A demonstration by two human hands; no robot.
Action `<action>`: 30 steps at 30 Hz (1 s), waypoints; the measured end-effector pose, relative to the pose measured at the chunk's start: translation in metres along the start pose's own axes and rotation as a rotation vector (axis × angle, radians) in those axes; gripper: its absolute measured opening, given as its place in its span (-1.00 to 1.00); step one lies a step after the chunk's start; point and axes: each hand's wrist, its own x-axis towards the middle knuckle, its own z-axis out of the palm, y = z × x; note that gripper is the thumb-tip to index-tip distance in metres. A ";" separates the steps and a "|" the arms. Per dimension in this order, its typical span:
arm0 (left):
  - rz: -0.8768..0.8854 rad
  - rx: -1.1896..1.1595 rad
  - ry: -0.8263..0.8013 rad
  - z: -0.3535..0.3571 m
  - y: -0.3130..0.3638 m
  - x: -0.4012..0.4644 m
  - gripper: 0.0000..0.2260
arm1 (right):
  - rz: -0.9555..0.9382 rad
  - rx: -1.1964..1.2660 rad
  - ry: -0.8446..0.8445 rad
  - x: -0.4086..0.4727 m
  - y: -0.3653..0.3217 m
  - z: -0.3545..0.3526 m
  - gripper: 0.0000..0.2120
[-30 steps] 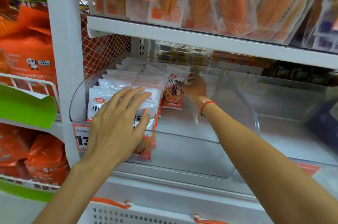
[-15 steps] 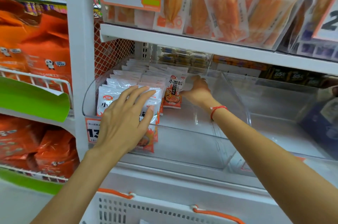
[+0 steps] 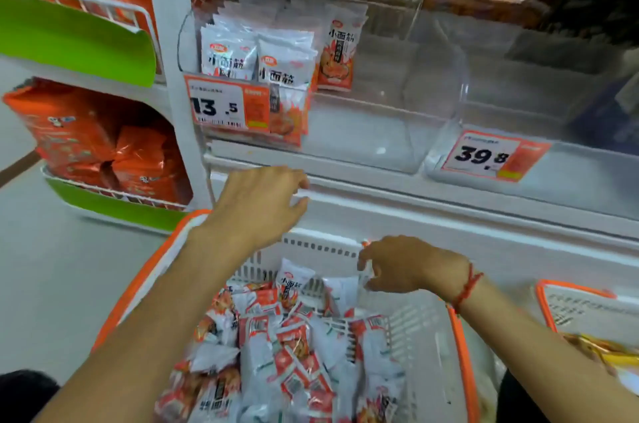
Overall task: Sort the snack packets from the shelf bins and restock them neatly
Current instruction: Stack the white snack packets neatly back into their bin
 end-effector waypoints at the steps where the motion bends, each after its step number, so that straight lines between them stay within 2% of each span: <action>1: -0.017 0.023 -0.092 0.021 -0.002 -0.006 -0.72 | 0.012 0.037 -0.044 0.012 0.002 0.026 -0.62; 4: -0.091 0.036 -0.238 0.086 -0.009 -0.035 -0.72 | 0.045 0.191 -0.082 0.046 0.000 0.103 -0.65; 8: -0.072 -0.048 -0.445 0.181 -0.025 -0.103 -0.62 | 0.046 0.392 -0.055 0.077 -0.028 0.191 -0.56; 10: -0.021 -0.067 -0.439 0.214 -0.033 -0.137 -0.58 | 0.000 0.510 -0.048 0.087 -0.049 0.218 -0.56; 12: -0.051 -0.016 -0.480 0.232 -0.040 -0.156 -0.50 | -0.030 0.590 -0.049 0.093 -0.068 0.237 -0.62; 15: -0.074 -0.109 -0.441 0.234 -0.040 -0.156 -0.53 | -0.032 0.636 0.083 0.102 -0.086 0.258 -0.62; 17: -0.072 -0.129 -0.434 0.239 -0.042 -0.152 -0.58 | -0.014 0.696 0.138 0.099 -0.090 0.251 -0.74; 19: -0.150 -0.201 -0.447 0.242 -0.042 -0.145 -0.59 | -0.002 0.763 0.119 0.093 -0.086 0.233 -0.82; 21: -0.283 -0.372 -0.421 0.241 -0.037 -0.138 -0.60 | 0.031 0.875 0.062 0.090 -0.072 0.216 -0.88; 24: -0.495 -0.678 -0.238 0.226 -0.032 -0.120 -0.61 | 0.107 0.998 0.204 0.081 -0.050 0.182 -0.87; 26: -0.413 -0.742 -0.169 0.211 -0.028 -0.108 -0.48 | 0.104 1.071 0.271 0.074 -0.042 0.157 -0.94; 28: -0.255 -0.810 -0.263 0.194 -0.019 -0.098 -0.24 | 0.102 1.146 0.313 0.068 -0.043 0.135 -0.96; 30: -0.172 -0.866 -0.314 0.180 -0.005 -0.091 -0.16 | 0.136 1.377 0.371 0.063 -0.050 0.118 -0.95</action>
